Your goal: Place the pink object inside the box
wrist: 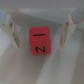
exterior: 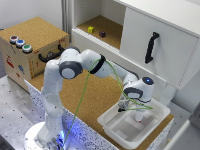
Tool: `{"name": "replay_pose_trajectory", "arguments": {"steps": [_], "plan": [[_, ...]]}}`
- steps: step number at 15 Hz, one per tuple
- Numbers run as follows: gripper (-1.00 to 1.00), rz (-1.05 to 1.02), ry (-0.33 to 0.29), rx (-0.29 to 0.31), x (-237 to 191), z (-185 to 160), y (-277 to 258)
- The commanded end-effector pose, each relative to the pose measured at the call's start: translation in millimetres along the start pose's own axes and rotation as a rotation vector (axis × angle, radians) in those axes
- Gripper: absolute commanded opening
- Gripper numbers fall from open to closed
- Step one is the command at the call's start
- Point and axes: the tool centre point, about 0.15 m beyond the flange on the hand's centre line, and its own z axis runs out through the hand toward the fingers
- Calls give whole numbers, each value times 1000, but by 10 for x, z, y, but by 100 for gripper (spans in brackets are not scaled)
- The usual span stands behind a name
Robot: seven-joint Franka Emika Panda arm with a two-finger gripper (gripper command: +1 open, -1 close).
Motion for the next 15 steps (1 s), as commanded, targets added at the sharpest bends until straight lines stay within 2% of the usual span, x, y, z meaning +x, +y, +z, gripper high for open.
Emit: {"name": "replay_pose_trajectory", "arguments": {"steps": [1, 6, 10, 15], "plan": [[100, -112, 81, 47, -168, -442, -335], [100, -247, 169, 45, -340, -1011, -780], [100, -335, 193, 60, -695, -1279, -986], [100, -612, 187, 9, -1427, -1437, -1247]]}}
